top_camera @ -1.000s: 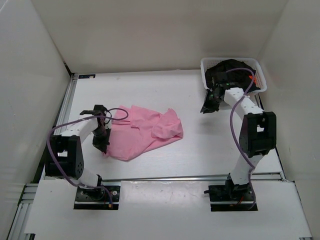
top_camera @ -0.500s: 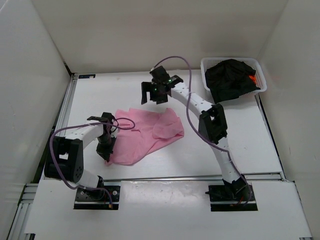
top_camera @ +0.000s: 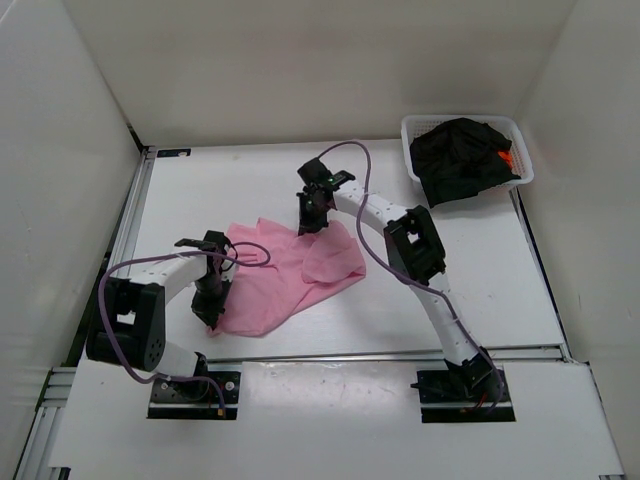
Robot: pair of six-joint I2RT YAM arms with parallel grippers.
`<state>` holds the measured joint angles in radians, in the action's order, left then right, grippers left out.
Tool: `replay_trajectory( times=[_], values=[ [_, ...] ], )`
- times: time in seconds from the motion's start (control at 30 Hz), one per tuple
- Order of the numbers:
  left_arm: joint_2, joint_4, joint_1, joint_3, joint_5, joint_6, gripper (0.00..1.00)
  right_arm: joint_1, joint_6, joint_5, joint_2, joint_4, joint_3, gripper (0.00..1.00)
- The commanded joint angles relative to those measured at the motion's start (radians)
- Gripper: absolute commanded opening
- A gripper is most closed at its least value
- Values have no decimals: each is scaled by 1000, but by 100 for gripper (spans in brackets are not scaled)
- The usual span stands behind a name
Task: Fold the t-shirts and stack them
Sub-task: Flatten out the tshirt
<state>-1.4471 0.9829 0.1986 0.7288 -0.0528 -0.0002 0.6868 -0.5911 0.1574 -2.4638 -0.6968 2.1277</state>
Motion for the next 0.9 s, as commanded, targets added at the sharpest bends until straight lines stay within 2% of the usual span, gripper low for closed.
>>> replay_trajectory(
  times=[0.0,0.07,0.1,0.27,0.37,0.57,0.6,0.7,0.73,0.77,0.83,0.87],
  values=[
    [5,-21,2,20,-13,0,10,8,50,16,130,11,-17,11],
    [5,-21,2,20,-13,0,10,8,70,77,163,39,-17,35],
    [-4,-21,2,20,-13,0,10,8,70,88,172,39,-17,41],
    [-4,-21,2,29,-13,0,10,17,70,148,183,71,-26,46],
    [-4,-21,2,29,-13,0,10,28,70,157,140,71,-51,57],
    [-4,-21,2,29,-22,0,10,39,51,87,51,22,-51,57],
    [-4,-21,2,29,-22,0,10,39,51,65,42,22,-40,65],
    [-4,-21,2,29,-32,0,10,48,83,-16,32,13,-8,78],
    [-4,-21,2,38,-32,0,10,48,102,-106,32,13,-8,80],
    [-4,-21,2,38,-32,0,10,59,112,-140,43,13,-8,80],
    [-4,-21,2,38,-32,0,10,68,123,-200,43,-12,-8,58],
    [-4,-21,2,38,-32,0,10,68,134,-231,43,-23,-8,43]
  ],
)
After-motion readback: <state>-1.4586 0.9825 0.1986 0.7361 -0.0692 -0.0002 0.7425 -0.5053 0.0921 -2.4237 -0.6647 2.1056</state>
